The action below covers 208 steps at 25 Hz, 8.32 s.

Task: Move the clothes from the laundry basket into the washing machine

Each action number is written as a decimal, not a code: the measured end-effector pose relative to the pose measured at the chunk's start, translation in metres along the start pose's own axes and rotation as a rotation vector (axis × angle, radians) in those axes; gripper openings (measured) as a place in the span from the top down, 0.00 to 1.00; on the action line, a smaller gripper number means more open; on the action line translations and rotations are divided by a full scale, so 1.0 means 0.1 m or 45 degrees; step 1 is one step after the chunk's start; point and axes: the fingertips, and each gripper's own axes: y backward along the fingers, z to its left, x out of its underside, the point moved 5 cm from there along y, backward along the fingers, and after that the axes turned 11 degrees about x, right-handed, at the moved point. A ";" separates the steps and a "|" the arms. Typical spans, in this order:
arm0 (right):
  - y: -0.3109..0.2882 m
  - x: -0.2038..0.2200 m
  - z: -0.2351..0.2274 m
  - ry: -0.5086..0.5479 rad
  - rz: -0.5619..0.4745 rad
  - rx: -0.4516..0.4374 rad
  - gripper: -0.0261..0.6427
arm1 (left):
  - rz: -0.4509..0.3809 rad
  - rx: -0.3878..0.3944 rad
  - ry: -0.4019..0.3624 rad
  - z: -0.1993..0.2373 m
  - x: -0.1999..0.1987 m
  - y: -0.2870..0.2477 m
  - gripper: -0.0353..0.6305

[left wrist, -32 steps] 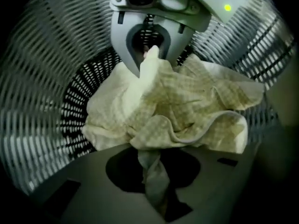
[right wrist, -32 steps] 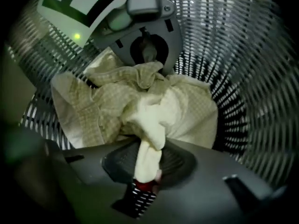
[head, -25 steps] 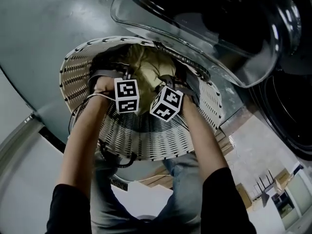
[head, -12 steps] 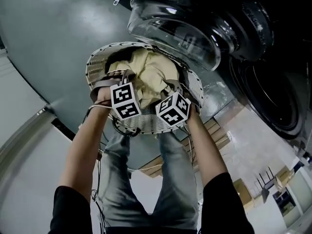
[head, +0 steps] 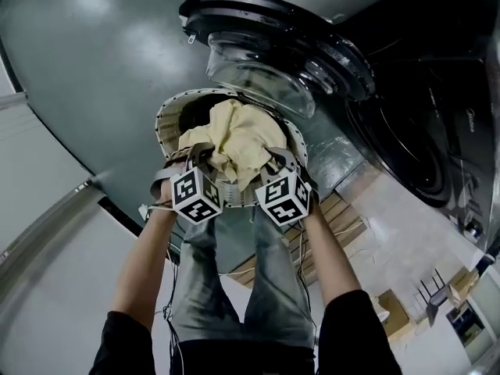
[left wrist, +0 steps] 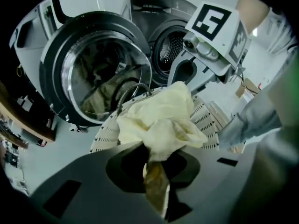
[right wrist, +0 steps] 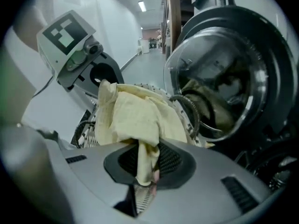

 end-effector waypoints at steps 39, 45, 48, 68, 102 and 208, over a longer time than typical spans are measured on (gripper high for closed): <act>3.47 -0.33 -1.60 -0.671 -0.474 0.457 0.88 | -0.471 -0.143 -0.230 -0.97 -2.89 2.32 0.84; 3.88 0.03 -1.66 -0.770 -0.449 0.622 0.88 | -0.529 -0.021 -0.371 -1.28 -3.24 2.25 0.84; 4.04 0.18 -1.65 -0.825 -0.443 0.689 0.88 | -0.552 0.018 -0.428 -1.42 -3.37 2.23 0.84; 4.36 1.18 -1.82 -1.069 -0.410 0.950 0.88 | -0.652 0.224 -0.678 -1.97 -4.04 1.66 0.84; 2.01 2.80 -3.13 -1.401 -0.765 0.993 0.88 | -0.963 0.106 -0.516 -1.32 -4.41 -1.27 0.84; 1.81 2.55 -3.22 -1.230 -0.621 1.000 0.96 | -0.826 0.099 0.142 -0.82 -4.27 -1.67 0.93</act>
